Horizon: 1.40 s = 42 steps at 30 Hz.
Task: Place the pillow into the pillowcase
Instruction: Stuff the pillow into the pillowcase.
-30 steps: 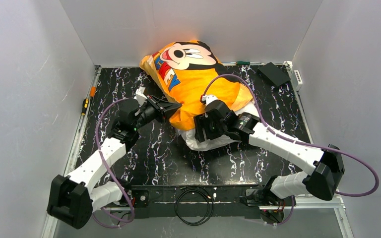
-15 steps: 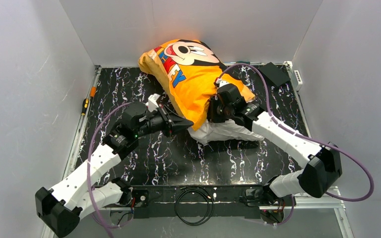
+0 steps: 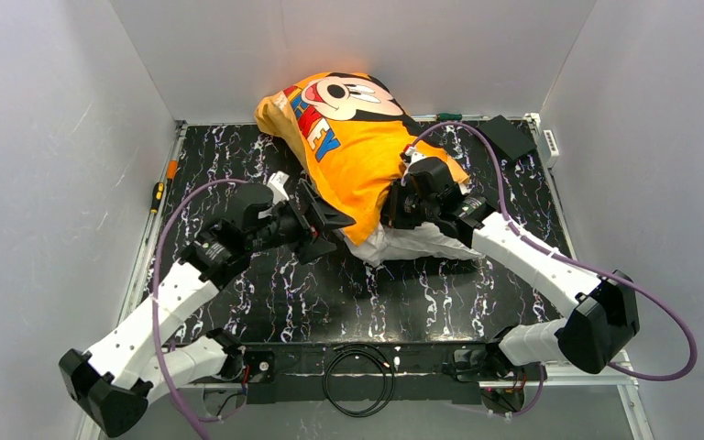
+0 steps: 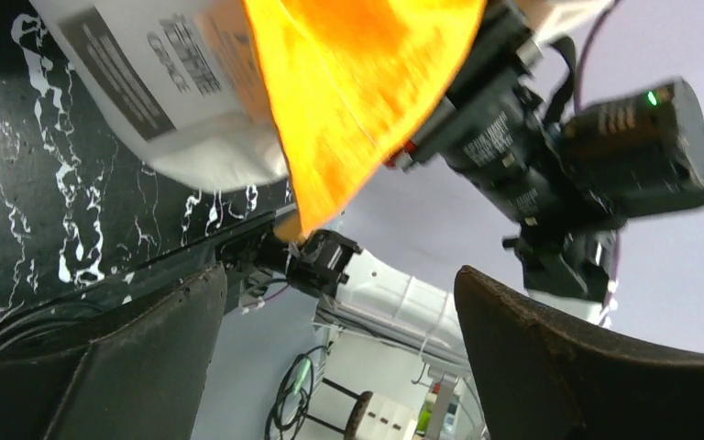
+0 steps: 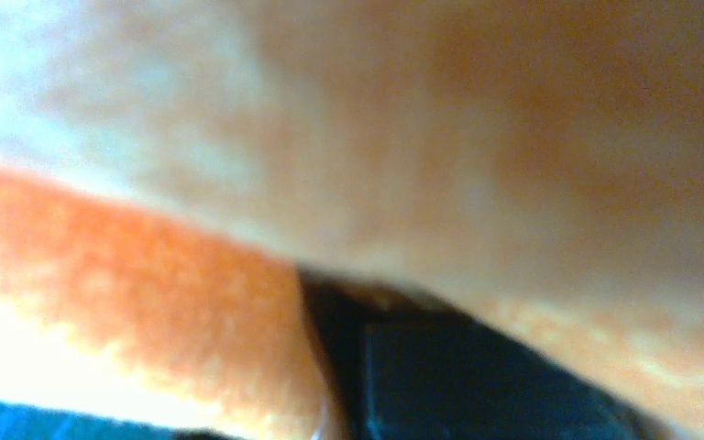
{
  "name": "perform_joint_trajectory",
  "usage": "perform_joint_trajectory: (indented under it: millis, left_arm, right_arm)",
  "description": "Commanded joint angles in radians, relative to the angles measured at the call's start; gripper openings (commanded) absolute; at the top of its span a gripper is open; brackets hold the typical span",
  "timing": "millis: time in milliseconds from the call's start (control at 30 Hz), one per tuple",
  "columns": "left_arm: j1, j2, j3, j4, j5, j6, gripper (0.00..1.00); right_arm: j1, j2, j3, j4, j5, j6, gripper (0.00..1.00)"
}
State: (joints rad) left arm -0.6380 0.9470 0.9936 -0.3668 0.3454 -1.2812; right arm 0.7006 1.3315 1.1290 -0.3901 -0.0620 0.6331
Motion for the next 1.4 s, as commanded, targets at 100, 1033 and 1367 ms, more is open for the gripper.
perform_joint_trajectory:
  millis: [100, 1033, 1367]
  left_arm:
    - [0.015, 0.179, -0.047, 0.376, 0.027, -0.071, 0.96]
    - [-0.026, 0.301, 0.535, 0.165, 0.087, -0.007, 0.00]
    - [0.050, 0.275, 0.672, -0.085, 0.018, 0.086, 0.00]
  right_arm:
    - [-0.027, -0.005, 0.025, 0.177, -0.006, 0.047, 0.14]
    - [-0.160, -0.134, 0.318, 0.015, 0.081, 0.072, 0.15]
    - [-0.187, -0.184, 0.295, -0.080, 0.115, 0.077, 0.11]
